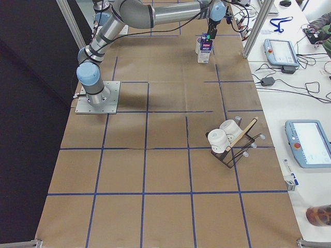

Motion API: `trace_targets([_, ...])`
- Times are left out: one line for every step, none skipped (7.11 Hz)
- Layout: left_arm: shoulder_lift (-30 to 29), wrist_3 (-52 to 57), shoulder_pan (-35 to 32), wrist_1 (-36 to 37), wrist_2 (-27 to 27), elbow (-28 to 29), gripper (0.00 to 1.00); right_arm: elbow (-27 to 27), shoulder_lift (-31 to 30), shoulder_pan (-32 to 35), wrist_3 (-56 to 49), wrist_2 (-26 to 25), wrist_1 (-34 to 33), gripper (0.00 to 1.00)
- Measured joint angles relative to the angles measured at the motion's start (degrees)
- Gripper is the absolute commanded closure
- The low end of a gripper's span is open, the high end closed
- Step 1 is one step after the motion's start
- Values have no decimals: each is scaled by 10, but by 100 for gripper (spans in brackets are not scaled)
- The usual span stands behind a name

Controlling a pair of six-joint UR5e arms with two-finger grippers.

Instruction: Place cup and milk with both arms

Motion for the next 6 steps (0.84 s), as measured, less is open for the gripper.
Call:
trace_targets([1,0,0,0,0,-1,0,7,-24,-11,-41,-1,23,3])
trace_targets([2,0,0,0,1,-3,0,17,-50,-28,-92,-1,56,4])
trace_targets([3,0,0,0,1,-4,0,30,-73,-44,-121,0,86,4])
trace_targets([3,0,0,0,1,-4,0,48,-100,-56,-135,-1,101,4])
trace_targets([3,0,0,0,1,-4,0,78,-132,-67,-142,-4,107,3])
trace_targets([3,0,0,0,1,-4,0,116,-168,-84,-147,-5,108,3])
